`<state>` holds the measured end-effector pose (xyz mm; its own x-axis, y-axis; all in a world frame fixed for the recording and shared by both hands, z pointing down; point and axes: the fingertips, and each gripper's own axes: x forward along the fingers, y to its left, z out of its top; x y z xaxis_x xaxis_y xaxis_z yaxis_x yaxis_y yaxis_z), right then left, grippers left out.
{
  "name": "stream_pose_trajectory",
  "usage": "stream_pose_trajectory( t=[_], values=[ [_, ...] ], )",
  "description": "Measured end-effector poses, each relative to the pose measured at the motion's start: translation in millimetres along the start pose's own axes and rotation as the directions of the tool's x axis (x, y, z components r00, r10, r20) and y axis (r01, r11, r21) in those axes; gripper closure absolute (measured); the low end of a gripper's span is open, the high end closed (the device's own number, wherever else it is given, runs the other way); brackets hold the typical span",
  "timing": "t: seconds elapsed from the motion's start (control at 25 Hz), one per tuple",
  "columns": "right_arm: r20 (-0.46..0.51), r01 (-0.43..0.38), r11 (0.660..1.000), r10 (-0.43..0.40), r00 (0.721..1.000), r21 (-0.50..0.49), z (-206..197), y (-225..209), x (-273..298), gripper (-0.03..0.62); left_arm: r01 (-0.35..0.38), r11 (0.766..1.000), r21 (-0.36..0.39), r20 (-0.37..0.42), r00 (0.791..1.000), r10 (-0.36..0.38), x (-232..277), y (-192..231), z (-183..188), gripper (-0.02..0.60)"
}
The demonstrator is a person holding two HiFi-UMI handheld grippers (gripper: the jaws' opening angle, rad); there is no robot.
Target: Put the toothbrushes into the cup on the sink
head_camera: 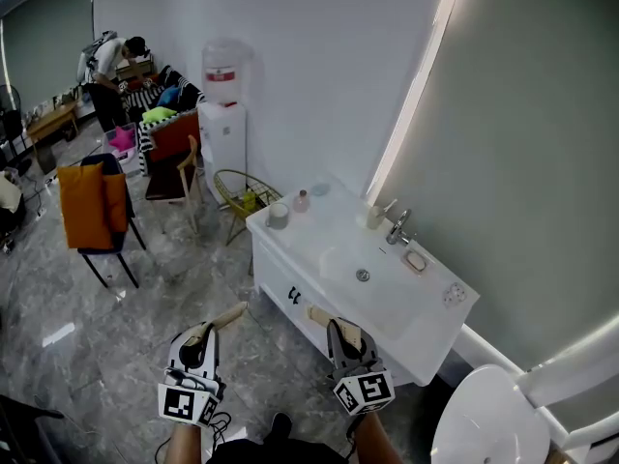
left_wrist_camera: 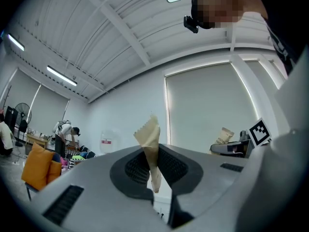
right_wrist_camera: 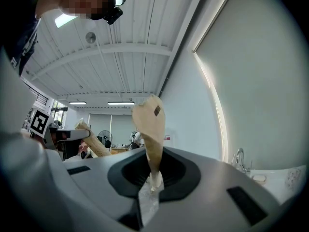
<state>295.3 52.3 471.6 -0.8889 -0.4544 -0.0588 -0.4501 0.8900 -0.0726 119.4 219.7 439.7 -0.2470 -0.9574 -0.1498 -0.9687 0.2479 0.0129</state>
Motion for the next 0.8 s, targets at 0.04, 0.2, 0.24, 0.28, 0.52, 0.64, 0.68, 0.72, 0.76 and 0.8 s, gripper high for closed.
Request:
stream_pose_trajectory(
  t=[0.04, 0.2, 0.24, 0.28, 0.52, 0.64, 0.68, 0.72, 0.76, 0.8],
  values=[
    [0.001, -0.001, 1.0, 0.001, 1.0, 0.008, 0, 0, 0, 0.546, -0.001, 1.0, 0.0, -0.002, 1.0, 0.001, 0, 0, 1, 0.537],
    [0.004, -0.019, 1.0, 0.019, 1.0, 0.012, 1, 6, 5, 0.546, -0.014, 1.0, 0.002, -0.002, 1.0, 0.014, -3, 6, 4, 0.537],
    [0.004, -0.022, 1.0, 0.022, 1.0, 0.007, -1, 5, 7, 0.546, -0.016, 1.0, 0.004, -0.002, 1.0, 0.016, -1, 7, 3, 0.537],
    [0.004, -0.022, 1.0, 0.022, 1.0, 0.008, -3, 4, 10, 0.546, -0.018, 1.0, 0.006, -0.003, 1.0, 0.018, 0, 7, 1, 0.537],
    [-0.002, -0.037, 0.999, 0.037, 0.999, 0.006, -6, -11, 17, 0.546, -0.046, 0.999, 0.005, -0.002, 0.999, 0.046, 11, 6, -4, 0.537],
    [0.003, -0.042, 0.999, 0.042, 0.999, 0.006, -3, -22, 21, 0.546, -0.061, 0.998, 0.0, 0.002, 0.998, 0.061, 18, 4, -6, 0.537],
    [0.004, -0.041, 0.999, 0.041, 0.999, 0.009, -2, -25, 22, 0.546, -0.064, 0.998, -0.002, 0.002, 0.998, 0.064, 19, 4, -6, 0.537],
    [0.006, -0.041, 0.999, 0.041, 0.999, 0.011, -1, -28, 23, 0.546, -0.065, 0.998, -0.002, 0.001, 0.998, 0.065, 21, 3, -6, 0.537],
    [0.009, -0.041, 0.999, 0.041, 0.999, 0.013, -1, -30, 24, 0.546, -0.066, 0.998, -0.002, 0.001, 0.998, 0.066, 23, 3, -6, 0.537],
    [0.01, -0.041, 0.999, 0.041, 0.999, 0.015, -1, -32, 25, 0.546, -0.067, 0.998, -0.002, 0.002, 0.998, 0.067, 24, 2, -6, 0.537]
  ],
)
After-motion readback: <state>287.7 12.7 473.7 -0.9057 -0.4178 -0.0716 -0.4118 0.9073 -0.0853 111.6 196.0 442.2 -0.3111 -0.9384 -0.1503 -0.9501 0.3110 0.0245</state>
